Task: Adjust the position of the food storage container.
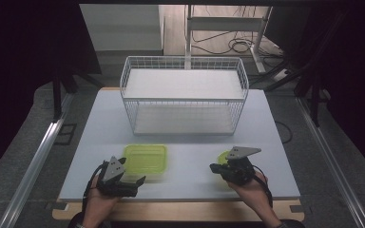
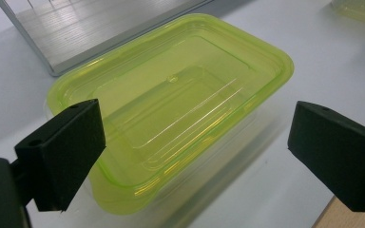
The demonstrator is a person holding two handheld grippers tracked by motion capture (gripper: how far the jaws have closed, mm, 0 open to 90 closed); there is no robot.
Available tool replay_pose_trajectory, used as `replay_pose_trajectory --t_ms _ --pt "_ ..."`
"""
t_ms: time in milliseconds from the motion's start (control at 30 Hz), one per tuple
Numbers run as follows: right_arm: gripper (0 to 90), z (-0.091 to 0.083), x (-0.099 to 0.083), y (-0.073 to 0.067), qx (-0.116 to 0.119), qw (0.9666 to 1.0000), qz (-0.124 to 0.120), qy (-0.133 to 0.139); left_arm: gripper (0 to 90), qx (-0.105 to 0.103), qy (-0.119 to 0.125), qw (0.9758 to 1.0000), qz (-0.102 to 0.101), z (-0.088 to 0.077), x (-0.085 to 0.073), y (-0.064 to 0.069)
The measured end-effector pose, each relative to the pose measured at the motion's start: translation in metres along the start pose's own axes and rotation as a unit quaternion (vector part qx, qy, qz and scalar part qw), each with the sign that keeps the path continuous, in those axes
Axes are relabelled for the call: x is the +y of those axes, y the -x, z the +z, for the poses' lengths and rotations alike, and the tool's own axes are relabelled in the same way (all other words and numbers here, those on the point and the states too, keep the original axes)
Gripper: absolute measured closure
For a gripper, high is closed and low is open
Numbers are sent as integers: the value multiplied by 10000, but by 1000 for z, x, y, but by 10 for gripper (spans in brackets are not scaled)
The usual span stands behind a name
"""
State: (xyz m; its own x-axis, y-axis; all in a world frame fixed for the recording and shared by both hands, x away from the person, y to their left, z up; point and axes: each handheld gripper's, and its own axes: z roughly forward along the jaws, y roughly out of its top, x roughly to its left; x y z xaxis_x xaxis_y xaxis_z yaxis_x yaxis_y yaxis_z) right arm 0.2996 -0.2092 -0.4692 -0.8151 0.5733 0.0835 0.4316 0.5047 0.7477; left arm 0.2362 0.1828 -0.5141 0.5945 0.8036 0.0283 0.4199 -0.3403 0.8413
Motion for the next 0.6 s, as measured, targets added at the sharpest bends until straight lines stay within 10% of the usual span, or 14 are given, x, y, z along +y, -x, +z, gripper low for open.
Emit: replay_pose_trajectory --t_ms 600 --pt "887 -9 -12 32 -482 9982 247 -252 51 0 -46 10000 79 1 0 2"
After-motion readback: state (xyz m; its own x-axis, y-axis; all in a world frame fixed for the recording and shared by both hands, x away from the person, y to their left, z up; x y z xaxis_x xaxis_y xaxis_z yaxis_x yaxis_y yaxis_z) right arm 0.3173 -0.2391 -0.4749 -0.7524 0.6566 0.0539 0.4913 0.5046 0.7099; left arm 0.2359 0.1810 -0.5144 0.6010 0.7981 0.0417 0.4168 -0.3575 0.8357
